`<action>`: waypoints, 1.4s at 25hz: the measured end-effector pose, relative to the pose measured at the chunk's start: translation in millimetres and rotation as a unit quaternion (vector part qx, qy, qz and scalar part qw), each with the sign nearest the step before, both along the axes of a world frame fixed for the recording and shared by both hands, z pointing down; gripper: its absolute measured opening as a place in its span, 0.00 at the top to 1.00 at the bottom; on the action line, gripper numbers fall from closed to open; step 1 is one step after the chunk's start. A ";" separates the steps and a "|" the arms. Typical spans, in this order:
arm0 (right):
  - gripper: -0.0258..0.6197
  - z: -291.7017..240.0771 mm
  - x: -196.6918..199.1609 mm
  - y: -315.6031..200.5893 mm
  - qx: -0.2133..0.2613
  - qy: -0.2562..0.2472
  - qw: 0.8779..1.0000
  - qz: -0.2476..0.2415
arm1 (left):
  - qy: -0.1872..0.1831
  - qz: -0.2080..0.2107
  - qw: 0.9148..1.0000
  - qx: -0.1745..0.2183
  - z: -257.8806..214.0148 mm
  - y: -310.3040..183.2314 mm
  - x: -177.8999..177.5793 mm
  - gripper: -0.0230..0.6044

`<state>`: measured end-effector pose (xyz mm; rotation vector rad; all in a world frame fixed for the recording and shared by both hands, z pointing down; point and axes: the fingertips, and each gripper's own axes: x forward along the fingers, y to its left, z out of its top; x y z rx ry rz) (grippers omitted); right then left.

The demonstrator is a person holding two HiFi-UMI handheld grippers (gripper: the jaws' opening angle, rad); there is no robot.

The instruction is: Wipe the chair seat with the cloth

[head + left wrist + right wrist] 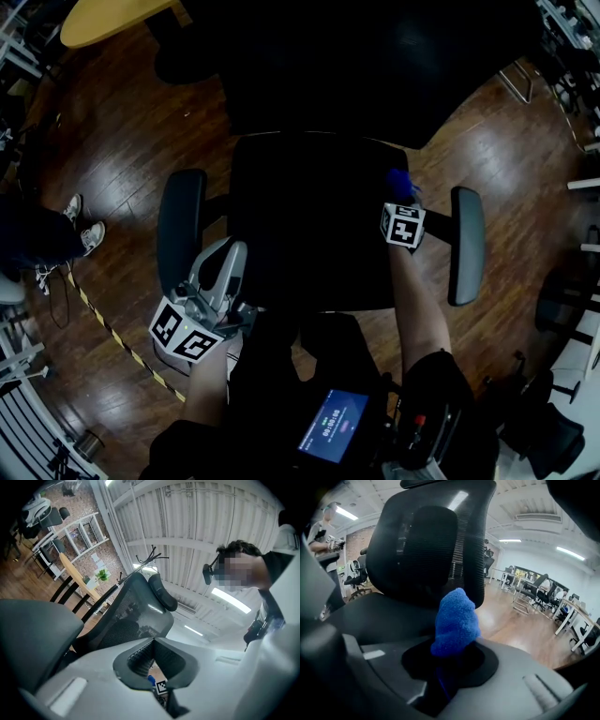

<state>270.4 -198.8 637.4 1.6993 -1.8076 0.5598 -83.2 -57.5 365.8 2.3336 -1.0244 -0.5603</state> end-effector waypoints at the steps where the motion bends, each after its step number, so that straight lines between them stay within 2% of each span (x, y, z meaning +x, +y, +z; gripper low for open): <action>1: 0.83 -2.9 -7.9 -1.8 0.005 -0.007 1.000 0.000 | 0.001 0.001 1.000 0.000 -0.3 0.3 -0.2 0.98; 3: 0.83 -8.7 -40.5 -5.9 0.015 -0.031 0.999 -0.016 | 0.004 0.001 1.000 -0.001 -1.6 2.1 -1.4 0.98; 6: 0.83 -18.7 -133.3 -13.2 0.029 -0.076 0.993 -0.081 | 0.005 0.001 1.000 0.000 -5.6 5.8 -5.6 0.98; 9: 0.83 -33.2 -249.6 -13.6 0.039 -0.143 0.977 -0.156 | 0.005 -0.001 1.000 0.001 -7.9 8.9 -9.8 0.98; 12: 0.83 -31.2 -349.9 6.2 0.015 -0.187 0.953 -0.239 | 0.004 -0.002 1.000 0.000 -8.8 10.4 -10.5 0.98; 14: 0.83 -13.7 -390.2 27.5 -0.019 -0.188 0.940 -0.283 | 0.004 0.000 1.000 0.000 -8.6 11.1 -10.1 0.98; 16: 0.83 -2.2 -404.4 40.6 -0.021 -0.182 0.937 -0.299 | 0.005 0.001 1.000 0.000 -7.8 12.3 -10.4 0.98; 18: 0.83 -2.4 -405.2 43.5 -0.001 -0.177 0.937 -0.301 | 0.004 0.001 1.000 0.000 -6.2 13.5 -12.0 0.98; 21: 0.83 -2.9 -401.7 42.5 0.005 -0.167 0.939 -0.301 | 0.002 0.001 1.000 -0.001 -4.2 12.8 -14.4 0.98; 24: 0.83 2.7 -375.4 37.3 0.001 -0.153 0.948 -0.278 | 0.001 0.003 1.000 -0.001 -4.0 11.1 -13.7 0.98; 28: 0.83 16.1 -299.5 35.1 -0.011 -0.126 0.966 -0.224 | -0.002 0.005 1.000 -0.005 -1.6 9.6 -11.5 0.98; 35: 0.83 19.4 -111.5 59.2 -0.022 -0.058 0.992 -0.112 | -0.006 0.006 1.000 -0.006 -3.1 1.6 -9.0 0.98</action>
